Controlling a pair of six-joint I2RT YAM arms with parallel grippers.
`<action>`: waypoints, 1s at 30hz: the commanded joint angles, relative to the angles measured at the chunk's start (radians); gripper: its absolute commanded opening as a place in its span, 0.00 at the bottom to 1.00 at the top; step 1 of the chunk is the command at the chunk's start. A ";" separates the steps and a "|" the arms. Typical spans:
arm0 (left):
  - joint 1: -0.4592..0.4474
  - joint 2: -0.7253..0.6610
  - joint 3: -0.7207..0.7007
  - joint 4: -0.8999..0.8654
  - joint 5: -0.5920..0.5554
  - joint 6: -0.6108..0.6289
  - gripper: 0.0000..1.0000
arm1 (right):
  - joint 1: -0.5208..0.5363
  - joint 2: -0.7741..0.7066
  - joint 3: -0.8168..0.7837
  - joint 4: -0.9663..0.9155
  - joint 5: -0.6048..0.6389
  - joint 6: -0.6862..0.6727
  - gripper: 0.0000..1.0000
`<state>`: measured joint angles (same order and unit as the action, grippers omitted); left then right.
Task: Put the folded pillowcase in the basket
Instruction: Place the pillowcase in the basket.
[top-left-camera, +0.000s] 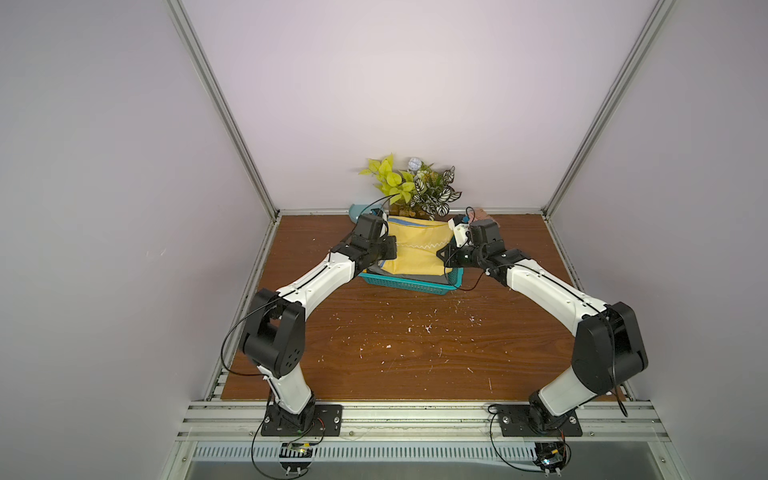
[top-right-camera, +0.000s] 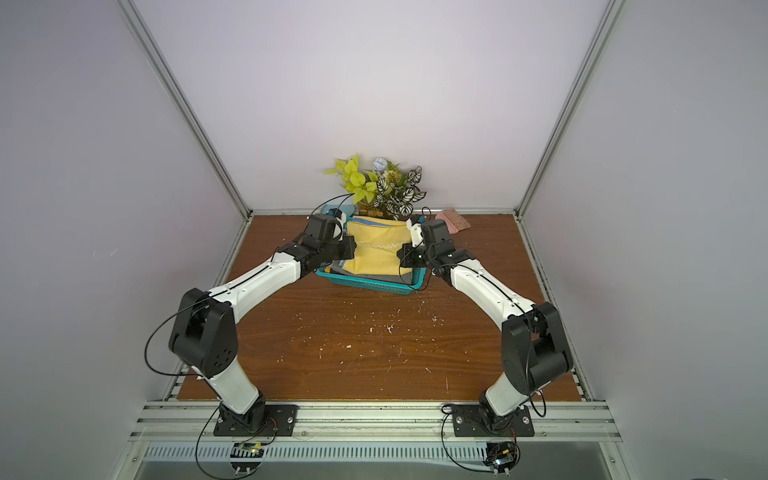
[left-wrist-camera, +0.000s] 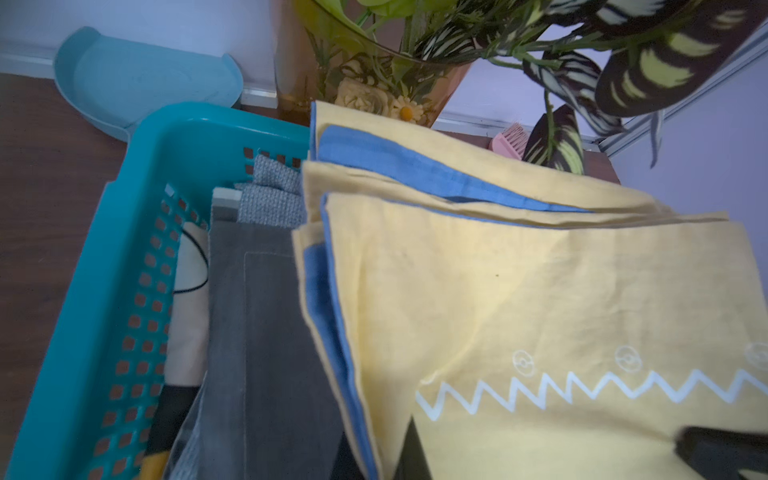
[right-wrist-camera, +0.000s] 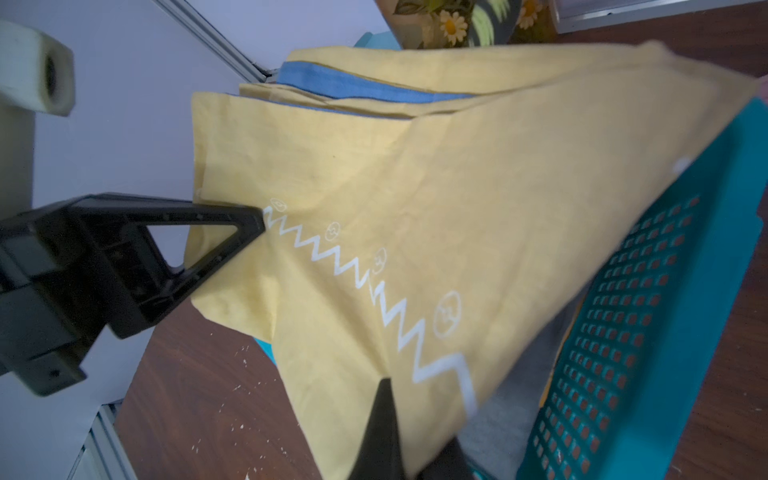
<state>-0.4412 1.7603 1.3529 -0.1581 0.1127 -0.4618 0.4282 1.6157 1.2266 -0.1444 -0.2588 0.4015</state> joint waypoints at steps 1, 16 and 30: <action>0.031 0.049 0.029 0.018 -0.017 0.043 0.01 | -0.014 0.025 0.021 0.055 0.021 -0.006 0.17; 0.036 -0.155 -0.001 -0.101 -0.379 0.086 1.00 | -0.029 -0.191 -0.055 -0.002 0.142 -0.070 0.74; 0.255 -0.556 -0.576 0.260 -0.579 0.295 1.00 | -0.212 -0.333 -0.195 0.015 0.289 -0.139 0.99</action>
<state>-0.2409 1.2121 0.8738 -0.0082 -0.4335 -0.2169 0.2188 1.2858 1.0485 -0.1516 -0.0231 0.2909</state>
